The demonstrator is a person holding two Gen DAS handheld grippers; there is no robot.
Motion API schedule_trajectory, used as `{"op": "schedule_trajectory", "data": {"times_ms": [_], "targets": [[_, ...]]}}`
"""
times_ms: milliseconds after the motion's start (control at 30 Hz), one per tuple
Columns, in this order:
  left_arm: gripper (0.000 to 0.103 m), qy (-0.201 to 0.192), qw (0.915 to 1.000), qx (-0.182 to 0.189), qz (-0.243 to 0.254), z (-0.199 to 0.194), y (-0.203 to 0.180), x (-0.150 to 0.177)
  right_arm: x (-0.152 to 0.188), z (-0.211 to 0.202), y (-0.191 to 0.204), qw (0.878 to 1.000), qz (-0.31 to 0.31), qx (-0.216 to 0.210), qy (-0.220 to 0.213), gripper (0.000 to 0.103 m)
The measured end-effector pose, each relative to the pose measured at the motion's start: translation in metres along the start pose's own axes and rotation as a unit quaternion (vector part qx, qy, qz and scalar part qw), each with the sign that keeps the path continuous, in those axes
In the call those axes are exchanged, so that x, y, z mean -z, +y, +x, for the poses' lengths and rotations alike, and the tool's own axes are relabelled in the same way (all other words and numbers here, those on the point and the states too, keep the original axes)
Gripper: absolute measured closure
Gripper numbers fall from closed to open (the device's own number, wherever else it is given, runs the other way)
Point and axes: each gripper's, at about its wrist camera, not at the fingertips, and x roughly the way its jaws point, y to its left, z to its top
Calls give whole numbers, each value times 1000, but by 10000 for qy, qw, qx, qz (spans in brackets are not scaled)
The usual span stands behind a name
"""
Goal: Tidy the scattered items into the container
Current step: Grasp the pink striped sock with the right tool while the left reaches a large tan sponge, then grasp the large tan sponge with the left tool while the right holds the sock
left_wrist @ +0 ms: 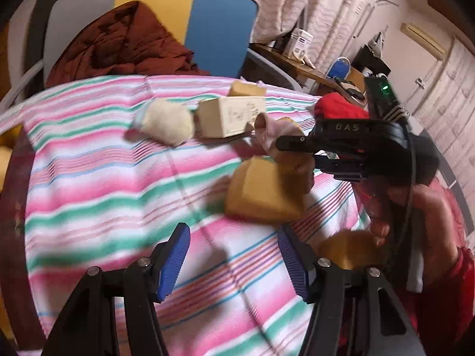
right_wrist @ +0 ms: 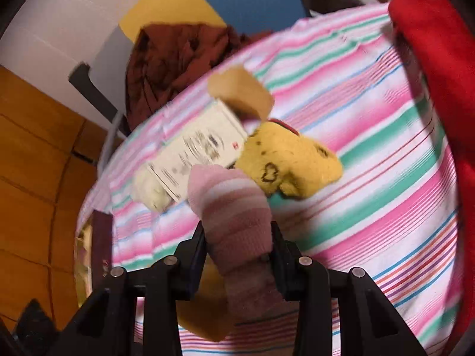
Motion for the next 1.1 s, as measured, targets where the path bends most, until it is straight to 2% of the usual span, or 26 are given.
{"op": "schedule_trajectory", "data": {"times_ms": [100, 200, 267, 300, 400, 667, 867, 1000, 1100], "targets": [[37, 91, 9994, 107, 305, 16, -12, -7, -7, -14, -7, 9993, 118, -47, -349, 63], [36, 237, 9978, 286, 546, 29, -22, -13, -11, -23, -11, 9983, 230, -102, -522, 63], [35, 225, 9972, 234, 675, 34, -26, -18, -13, -23, -15, 9979, 305, -161, -553, 63], [31, 217, 9973, 221, 671, 36, -27, -21, -14, -25, -16, 9977, 328, -175, -566, 63], [27, 232, 9975, 345, 566, 45, -29, -27, -13, -23, -12, 9971, 356, -189, -640, 63], [19, 69, 9942, 189, 1057, 60, -44, -31, -11, -24, -16, 9964, 428, -256, -682, 63], [20, 295, 9961, 165, 820, 80, -34, -34, -12, -20, -15, 9970, 386, -220, -637, 63], [30, 69, 9972, 352, 660, 77, -25, -28, -11, -19, -13, 9972, 366, -173, -626, 63], [34, -11, 9973, 348, 644, 74, -20, -23, -11, -18, -12, 9976, 316, -160, -596, 63]]}}
